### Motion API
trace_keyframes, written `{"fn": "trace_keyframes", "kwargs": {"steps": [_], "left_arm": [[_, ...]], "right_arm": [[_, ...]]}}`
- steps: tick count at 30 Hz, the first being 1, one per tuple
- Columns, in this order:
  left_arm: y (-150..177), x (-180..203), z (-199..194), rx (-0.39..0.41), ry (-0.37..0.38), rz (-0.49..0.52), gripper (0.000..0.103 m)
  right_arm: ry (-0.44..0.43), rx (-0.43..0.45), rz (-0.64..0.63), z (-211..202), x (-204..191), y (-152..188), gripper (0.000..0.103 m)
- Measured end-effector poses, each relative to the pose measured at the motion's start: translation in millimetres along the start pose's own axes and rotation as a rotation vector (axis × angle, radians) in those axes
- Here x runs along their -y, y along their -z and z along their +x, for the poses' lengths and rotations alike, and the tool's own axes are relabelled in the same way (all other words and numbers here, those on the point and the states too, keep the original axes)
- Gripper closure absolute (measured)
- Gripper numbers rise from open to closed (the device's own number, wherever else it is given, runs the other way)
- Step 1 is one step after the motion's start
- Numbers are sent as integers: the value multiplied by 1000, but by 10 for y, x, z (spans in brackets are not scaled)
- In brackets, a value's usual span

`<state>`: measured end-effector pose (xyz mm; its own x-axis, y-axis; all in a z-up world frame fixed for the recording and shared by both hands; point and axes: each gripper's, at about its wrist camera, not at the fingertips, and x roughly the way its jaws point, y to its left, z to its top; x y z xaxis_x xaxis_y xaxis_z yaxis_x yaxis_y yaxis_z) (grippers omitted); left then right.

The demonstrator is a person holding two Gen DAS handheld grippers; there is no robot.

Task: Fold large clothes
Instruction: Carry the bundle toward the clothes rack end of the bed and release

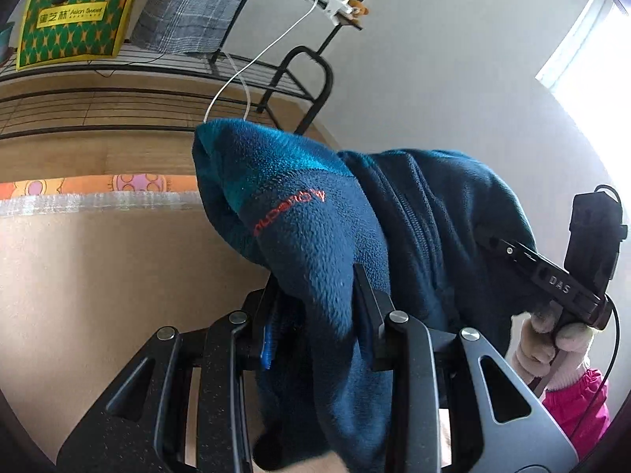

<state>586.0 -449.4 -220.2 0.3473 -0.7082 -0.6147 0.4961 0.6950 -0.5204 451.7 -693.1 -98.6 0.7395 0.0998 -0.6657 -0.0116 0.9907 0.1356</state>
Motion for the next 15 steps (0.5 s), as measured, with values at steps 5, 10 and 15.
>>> {"fn": "trace_keyframes", "kwargs": {"steps": [5, 10, 15], "left_arm": [[107, -226, 206, -68, -93, -6, 70], [105, -139, 199, -65, -138, 42, 66], [153, -35, -93, -12, -156, 54, 65]], "right_arm": [[221, -141, -4, 539, 312, 180, 70], [285, -132, 47, 619, 473, 342, 50], [306, -66, 66, 318, 462, 305, 48]]}}
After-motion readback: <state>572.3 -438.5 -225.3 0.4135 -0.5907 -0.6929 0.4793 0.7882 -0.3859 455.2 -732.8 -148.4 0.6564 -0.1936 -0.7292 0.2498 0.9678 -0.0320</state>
